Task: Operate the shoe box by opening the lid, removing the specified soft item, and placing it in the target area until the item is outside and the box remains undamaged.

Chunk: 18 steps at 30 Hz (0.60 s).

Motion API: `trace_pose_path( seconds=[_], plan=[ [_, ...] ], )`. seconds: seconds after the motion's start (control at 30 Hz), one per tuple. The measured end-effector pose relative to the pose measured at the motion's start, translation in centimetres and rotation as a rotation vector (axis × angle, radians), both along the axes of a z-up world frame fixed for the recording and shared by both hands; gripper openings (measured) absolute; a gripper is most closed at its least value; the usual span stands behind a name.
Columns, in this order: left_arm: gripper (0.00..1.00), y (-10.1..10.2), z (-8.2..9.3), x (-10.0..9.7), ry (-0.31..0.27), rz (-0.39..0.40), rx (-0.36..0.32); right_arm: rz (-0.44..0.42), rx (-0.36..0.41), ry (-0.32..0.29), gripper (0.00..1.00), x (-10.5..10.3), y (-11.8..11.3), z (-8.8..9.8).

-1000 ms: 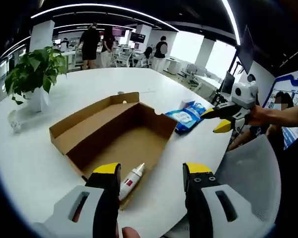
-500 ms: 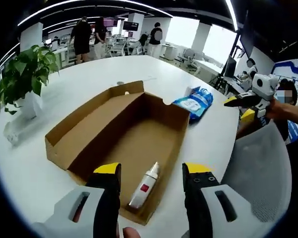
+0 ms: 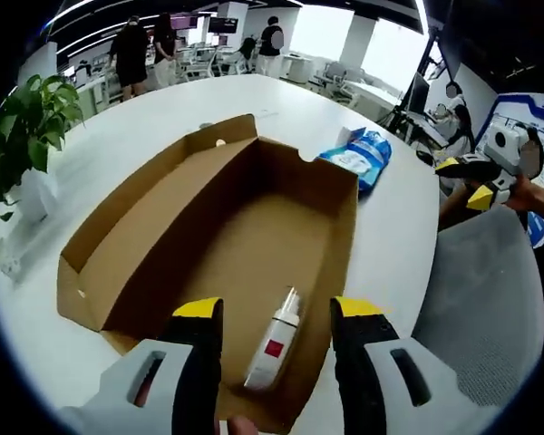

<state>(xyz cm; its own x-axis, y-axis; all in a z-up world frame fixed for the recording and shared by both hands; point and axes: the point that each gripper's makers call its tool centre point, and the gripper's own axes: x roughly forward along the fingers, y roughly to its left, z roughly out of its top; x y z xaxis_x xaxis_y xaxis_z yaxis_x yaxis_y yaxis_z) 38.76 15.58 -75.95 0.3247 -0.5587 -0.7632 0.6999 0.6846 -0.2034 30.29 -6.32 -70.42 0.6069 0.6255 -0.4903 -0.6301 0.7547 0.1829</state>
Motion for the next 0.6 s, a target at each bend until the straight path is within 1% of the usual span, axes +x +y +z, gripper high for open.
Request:
trace_pose_path(
  seconds=[0.13, 0.27, 0.4, 0.6],
  plan=[
    [0.49, -0.3, -1.0, 0.0, 0.014, -0.041, 0.034, -0.021, 0.007, -0.004, 0.43, 0.0, -0.2, 0.1],
    [0.46, -0.4, -1.9, 0.2, 0.047, -0.05, 0.039, -0.051, 0.029, -0.004, 0.43, 0.1, -0.3, 0.4],
    [0.45, -0.6, -2.7, 0.2, 0.065, -0.086, 0.067, -0.076, 0.05, -0.006, 0.43, 0.2, -0.2, 0.7],
    [0.44, -0.9, -3.4, 0.5, 0.082, -0.118, 0.09, -0.075, 0.029, -0.002, 0.44, -0.2, -0.3, 0.5]
  ],
)
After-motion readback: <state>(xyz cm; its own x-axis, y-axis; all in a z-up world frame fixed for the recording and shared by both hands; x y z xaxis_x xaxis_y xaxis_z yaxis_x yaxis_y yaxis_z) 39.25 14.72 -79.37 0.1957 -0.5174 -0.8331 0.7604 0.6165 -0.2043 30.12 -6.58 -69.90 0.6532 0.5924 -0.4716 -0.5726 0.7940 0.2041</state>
